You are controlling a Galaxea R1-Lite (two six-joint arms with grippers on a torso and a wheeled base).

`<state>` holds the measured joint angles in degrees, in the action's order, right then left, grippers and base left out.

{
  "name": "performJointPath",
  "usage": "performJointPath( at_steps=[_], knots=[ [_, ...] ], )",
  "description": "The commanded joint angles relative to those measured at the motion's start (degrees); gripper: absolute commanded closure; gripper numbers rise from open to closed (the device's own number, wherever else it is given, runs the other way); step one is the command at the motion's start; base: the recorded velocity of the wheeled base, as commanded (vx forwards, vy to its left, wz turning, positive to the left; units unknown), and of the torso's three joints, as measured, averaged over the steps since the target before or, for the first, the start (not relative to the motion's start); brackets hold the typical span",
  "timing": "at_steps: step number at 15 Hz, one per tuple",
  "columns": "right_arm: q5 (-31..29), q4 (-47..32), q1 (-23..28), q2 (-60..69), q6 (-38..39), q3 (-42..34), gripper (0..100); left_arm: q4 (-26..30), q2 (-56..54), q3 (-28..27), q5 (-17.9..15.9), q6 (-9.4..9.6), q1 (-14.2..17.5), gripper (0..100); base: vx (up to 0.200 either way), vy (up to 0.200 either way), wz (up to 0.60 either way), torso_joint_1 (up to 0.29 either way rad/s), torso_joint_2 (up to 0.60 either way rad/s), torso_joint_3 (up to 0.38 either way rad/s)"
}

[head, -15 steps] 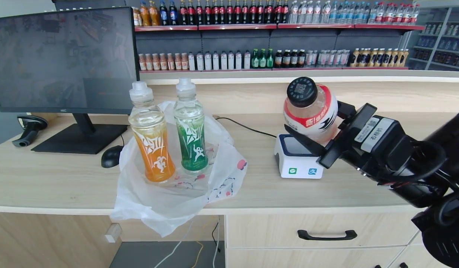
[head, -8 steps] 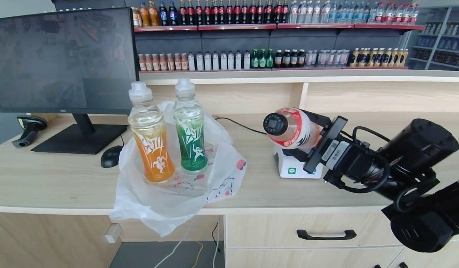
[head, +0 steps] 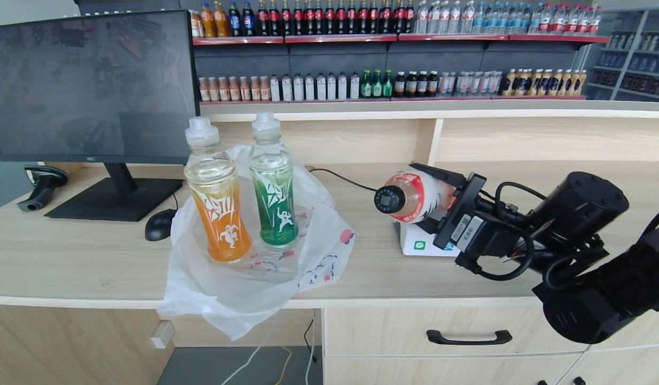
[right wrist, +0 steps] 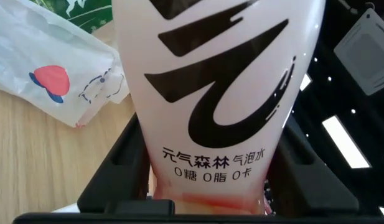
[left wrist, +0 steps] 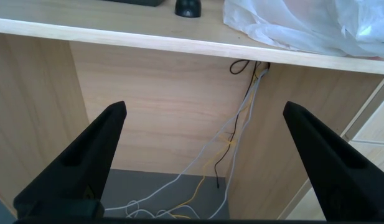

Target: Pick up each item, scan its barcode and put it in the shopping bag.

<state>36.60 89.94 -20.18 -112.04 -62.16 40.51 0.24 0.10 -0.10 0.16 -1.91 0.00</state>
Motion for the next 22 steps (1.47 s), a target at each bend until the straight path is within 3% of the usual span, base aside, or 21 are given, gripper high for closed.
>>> performJointPath(
  at_steps=[1,22],
  knots=[
    [0.76,0.06,1.02,-0.98,-0.95,0.54,100,0.02,-0.01,0.01,0.02,-0.02,0.0,0,0.0,0.0,0.0,0.0,0.0,0.0],
    [2.6,0.06,2.51,-1.6,-1.91,2.12,100,0.02,-0.01,0.01,0.02,-0.02,0.0,0,0.0,0.0,0.0,0.0,0.0,0.0]
  ],
)
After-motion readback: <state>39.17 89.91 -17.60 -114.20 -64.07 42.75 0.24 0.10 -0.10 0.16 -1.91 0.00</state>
